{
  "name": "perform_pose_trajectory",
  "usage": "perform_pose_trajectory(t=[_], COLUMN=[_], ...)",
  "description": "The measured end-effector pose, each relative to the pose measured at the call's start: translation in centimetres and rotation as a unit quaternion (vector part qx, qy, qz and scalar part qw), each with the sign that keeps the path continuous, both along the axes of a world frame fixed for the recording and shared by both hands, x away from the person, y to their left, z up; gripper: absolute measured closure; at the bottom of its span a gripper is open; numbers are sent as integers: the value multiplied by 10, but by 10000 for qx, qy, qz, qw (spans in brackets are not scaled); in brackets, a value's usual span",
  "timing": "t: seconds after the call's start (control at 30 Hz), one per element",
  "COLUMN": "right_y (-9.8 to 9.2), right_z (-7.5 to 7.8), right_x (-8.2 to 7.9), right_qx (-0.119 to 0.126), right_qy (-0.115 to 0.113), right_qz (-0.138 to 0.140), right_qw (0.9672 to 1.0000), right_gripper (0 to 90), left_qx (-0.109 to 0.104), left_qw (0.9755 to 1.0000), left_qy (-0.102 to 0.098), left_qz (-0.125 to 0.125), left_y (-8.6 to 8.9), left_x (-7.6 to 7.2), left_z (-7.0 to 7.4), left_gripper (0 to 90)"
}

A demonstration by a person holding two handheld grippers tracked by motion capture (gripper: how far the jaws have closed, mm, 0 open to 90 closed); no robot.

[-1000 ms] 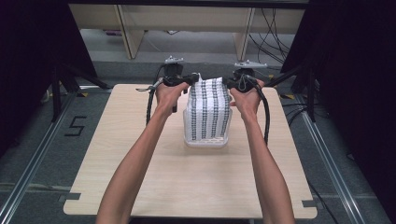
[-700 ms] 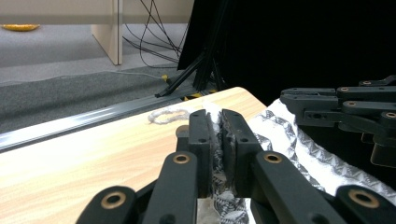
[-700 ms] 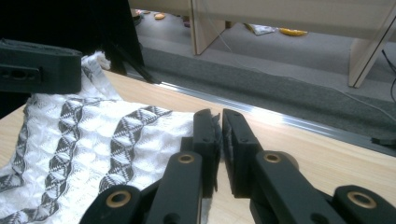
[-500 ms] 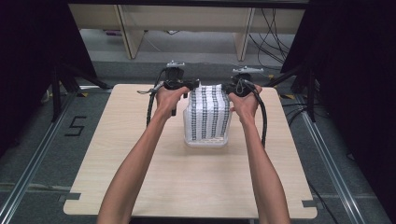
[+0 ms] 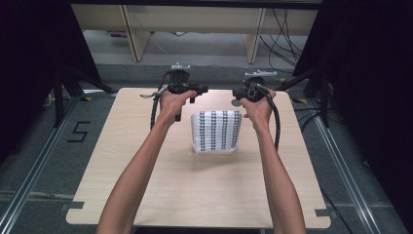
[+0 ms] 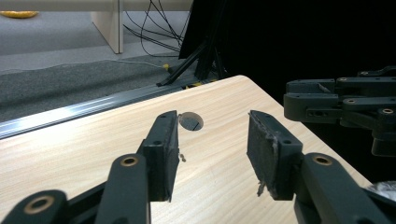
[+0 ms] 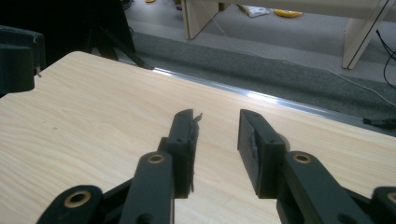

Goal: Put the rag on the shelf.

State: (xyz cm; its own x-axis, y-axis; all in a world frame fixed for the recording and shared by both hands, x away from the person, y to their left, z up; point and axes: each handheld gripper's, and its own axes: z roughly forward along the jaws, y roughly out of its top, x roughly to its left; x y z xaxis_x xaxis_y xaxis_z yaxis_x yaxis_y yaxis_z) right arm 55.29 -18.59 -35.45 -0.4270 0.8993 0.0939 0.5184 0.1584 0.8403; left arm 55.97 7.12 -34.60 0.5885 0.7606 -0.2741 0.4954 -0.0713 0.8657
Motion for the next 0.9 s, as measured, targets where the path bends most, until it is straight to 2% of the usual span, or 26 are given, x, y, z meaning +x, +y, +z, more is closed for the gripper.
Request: perform_pose_trajectory(t=[0.23, 0.3, 0.43, 0.5, 0.57, 0.7, 0.77, 0.8, 0.87, 0.9], right_y=[-5, -8, -12, -13, -13, -13, -14, -13, -14, -13], right_z=[4, 6, 8, 9, 9, 11, 12, 12, 13, 14], right_x=[-3, -6, -8, -9, -10, -12, -13, -15, -16, -18], right_qx=[12, 30, 58, 73, 78, 59, 54, 90, 43, 96], right_qy=[-44, -37, -30, -32, -71, -99, -106, -92, -102, -64], right_qz=[16, 14, 21, 55, 53, 84, 146, 90, 151, 138], right_qw=[10000, 10000, 10000, 10000, 9999, 9999, 9998, 9999, 9998, 9998], right_gripper=[635, 622, 607, 600, 591, 569, 555, 554, 548, 543], left_qx=[89, 213, 153, 221, 141, 183, 291, 226, 210, 210], left_qw=[9999, 9997, 9998, 9997, 9998, 9997, 9994, 9996, 9997, 9997], left_qy=[68, 93, 136, 139, 155, 132, 141, 141, 140, 140], left_qz=[25, -12, 6, -9, 9, -81, -122, -78, -75, -75], left_y=[8, 13, 19, 21, 21, 21, 23, 22, 24, 24], left_x=[-3, -5, -7, -7, -9, -13, -15, -15, -16, -16], left_z=[-2, -3, -3, -3, -3, -2, -2, -3, -2, -2], left_gripper=[450, 427, 410, 405, 401, 393, 390, 385, 385, 385])
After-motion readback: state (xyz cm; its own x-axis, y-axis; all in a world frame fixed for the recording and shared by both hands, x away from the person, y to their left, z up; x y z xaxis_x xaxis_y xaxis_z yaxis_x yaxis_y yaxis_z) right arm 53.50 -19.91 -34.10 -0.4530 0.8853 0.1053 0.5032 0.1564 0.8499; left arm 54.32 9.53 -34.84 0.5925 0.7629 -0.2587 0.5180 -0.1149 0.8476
